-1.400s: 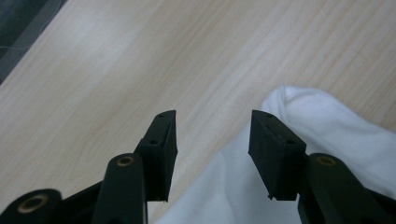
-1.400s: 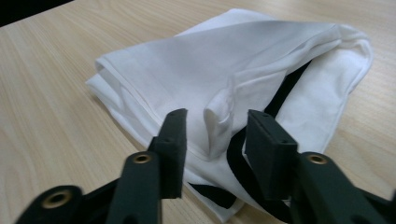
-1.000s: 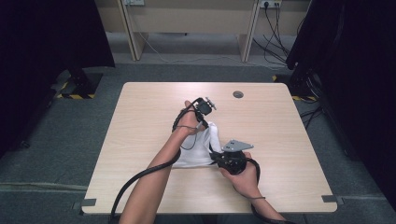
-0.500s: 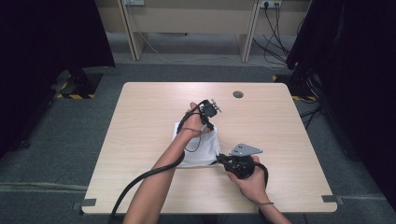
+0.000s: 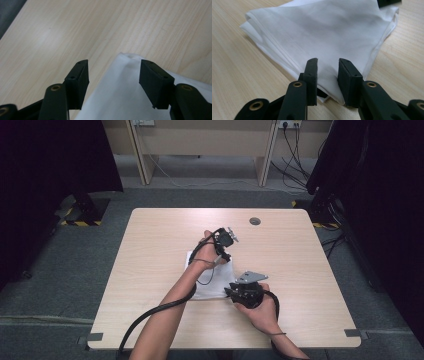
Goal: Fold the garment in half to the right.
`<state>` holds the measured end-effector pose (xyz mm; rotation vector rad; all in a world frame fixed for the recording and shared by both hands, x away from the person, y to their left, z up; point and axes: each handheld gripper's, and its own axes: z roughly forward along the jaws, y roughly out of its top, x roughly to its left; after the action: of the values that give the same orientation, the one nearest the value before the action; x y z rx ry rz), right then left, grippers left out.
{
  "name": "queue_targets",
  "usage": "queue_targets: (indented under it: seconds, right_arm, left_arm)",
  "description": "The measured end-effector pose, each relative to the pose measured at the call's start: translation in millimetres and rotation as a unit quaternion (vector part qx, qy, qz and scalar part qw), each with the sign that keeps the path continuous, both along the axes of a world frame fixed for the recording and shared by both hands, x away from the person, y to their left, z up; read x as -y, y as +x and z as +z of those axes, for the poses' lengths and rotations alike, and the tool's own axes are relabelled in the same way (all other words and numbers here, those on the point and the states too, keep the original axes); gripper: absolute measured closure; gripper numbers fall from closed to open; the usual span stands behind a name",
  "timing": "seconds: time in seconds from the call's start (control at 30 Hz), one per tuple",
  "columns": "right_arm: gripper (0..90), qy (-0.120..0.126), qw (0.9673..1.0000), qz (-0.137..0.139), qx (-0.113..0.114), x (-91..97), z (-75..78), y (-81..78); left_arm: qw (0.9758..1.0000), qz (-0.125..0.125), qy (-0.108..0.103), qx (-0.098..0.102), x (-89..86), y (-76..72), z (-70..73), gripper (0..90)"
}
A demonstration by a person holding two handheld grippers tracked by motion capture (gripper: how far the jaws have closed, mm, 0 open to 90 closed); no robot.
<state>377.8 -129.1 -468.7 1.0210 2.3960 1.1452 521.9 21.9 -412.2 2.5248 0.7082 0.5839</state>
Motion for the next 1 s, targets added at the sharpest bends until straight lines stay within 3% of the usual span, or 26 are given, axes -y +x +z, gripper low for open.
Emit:
queue_targets:
  seconds: [0.17, 0.37, 0.5, 0.6, 0.8, 0.93, 1.0]
  right_arm:
    - [69.0, -0.005, 1.0, 0.0, -0.004, 0.6, 0.1, 0.0]
    - [68.7, 0.0, 1.0, -0.003, -0.003, 0.5, -2.4, -0.7]
    - [68.7, 0.0, 1.0, -0.005, -0.005, 0.3, -2.5, -0.8]
    - [68.7, 0.002, 0.9999, -0.007, -0.007, 0.6, -3.2, -1.0]
    - [68.7, 0.003, 0.9999, -0.007, -0.006, 0.4, -4.3, -1.3]
    - [68.7, 0.007, 0.9999, -0.01, -0.008, 0.6, -5.6, -1.3]
    - [68.7, 0.009, 0.9999, -0.011, -0.009, 0.8, -5.9, -0.6]
  left_arm:
    - [0.9997, 0.024, 0.008, -0.004, -27.7, -10.5, 5.8, 40.0]
    - [0.9987, 0.047, 0.01, -0.015, -56.3, -31.1, 0.5, 39.2]
    - [0.9986, 0.051, -0.001, -0.014, -66.9, -53.8, -1.1, 39.2]
    - [0.9988, 0.044, 0.003, -0.02, -76.4, -78.0, -4.4, 39.2]
    - [0.9988, 0.038, -0.003, -0.029, -95.4, -125.1, -21.2, 40.3]
    - [0.9986, 0.042, 0.005, -0.032, -98.6, -134.2, -35.8, 41.7]
    - [0.9984, 0.045, -0.005, -0.033, -99.0, -134.6, -39.9, 42.2]
